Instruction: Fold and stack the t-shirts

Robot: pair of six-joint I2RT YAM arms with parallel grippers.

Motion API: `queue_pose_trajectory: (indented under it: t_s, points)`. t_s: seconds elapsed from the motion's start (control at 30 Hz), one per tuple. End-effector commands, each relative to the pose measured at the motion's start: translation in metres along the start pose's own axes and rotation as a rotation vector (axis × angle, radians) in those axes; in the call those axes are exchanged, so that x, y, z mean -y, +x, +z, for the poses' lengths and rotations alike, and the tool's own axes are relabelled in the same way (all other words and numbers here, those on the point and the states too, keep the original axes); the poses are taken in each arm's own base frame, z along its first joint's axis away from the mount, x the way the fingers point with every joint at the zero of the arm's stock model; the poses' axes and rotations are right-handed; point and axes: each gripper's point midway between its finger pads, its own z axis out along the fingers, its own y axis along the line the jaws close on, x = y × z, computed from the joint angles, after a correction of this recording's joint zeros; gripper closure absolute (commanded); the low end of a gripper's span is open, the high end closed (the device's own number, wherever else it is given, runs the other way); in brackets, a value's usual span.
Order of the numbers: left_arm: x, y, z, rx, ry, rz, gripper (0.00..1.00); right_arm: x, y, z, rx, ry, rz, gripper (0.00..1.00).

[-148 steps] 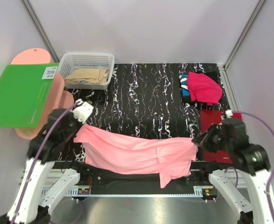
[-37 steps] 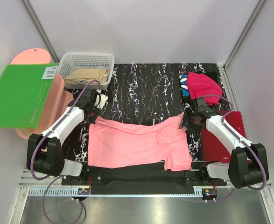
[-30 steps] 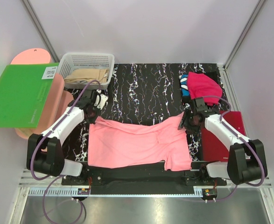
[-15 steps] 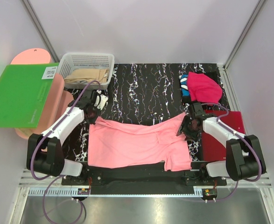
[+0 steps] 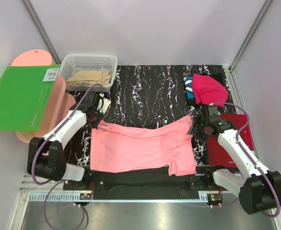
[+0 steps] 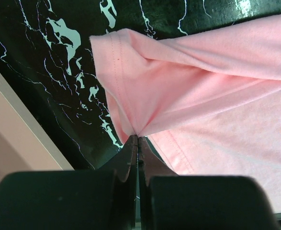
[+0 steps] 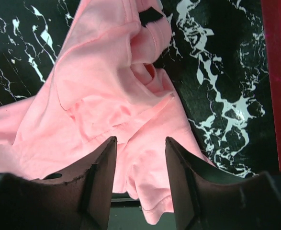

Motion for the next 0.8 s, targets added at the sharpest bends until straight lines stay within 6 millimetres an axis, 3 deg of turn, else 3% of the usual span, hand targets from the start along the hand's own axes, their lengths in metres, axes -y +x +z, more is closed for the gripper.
queue_pose_trajectory:
  t_s: [0.0, 0.23, 0.4, 0.6, 0.77]
  points:
    - [-0.004, -0.01, -0.004, 0.042, -0.011, -0.005, 1.0, 0.005, 0.012, 0.001, -0.067, 0.035, 0.031, 0.48]
    - [-0.005, -0.008, -0.003, 0.038, -0.016, -0.003, 1.0, 0.02, 0.022, 0.024, -0.111, 0.119, 0.043, 0.43]
    - [-0.006, -0.008, -0.004, 0.036, -0.022, 0.0, 1.0, 0.025, 0.007, 0.039, -0.088, 0.196, 0.016, 0.34]
    - [-0.01, -0.008, -0.006, 0.04, -0.042, 0.007, 1.0, 0.021, -0.007, 0.06, -0.096, 0.238, -0.022, 0.35]
    - [-0.012, -0.005, -0.005, 0.03, -0.058, 0.013, 1.0, 0.012, -0.02, 0.066, -0.081, 0.228, -0.043, 0.37]
